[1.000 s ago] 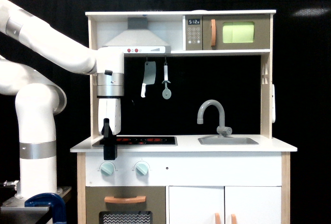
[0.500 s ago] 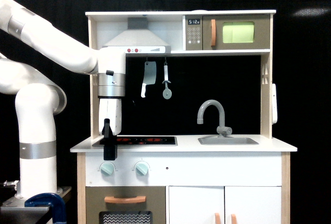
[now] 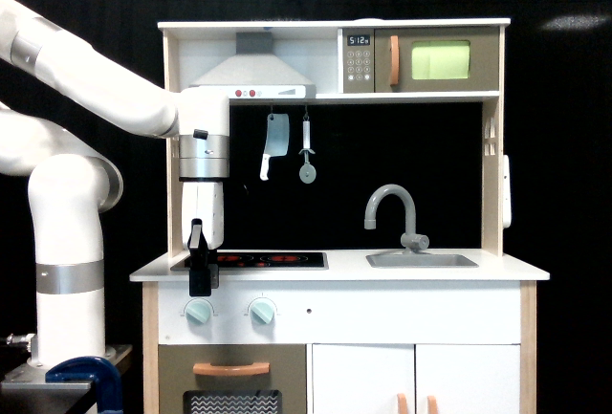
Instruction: Turn on the faucet
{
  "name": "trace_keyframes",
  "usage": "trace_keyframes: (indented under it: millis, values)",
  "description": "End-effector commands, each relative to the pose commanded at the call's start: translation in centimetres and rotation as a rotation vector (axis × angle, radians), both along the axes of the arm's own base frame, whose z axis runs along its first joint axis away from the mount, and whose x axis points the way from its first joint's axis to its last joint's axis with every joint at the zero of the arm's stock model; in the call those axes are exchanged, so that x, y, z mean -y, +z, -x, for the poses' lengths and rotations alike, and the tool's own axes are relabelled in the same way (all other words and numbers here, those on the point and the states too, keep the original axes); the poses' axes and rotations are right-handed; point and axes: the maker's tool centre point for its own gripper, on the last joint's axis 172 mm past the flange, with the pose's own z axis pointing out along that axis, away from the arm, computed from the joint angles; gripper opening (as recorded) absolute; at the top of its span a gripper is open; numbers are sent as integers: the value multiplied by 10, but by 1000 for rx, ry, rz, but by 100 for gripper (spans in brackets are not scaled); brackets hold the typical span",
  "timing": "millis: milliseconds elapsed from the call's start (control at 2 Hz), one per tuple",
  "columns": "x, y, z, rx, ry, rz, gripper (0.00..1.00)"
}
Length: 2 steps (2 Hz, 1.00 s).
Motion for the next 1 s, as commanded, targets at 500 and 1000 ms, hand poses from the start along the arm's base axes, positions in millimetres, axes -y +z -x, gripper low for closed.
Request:
trace_keyframes:
  millis: [500,1000]
  values:
    - [-2,24,-23,87,105,-5,100]
    - [-30,79,-68,305,521,-91,100]
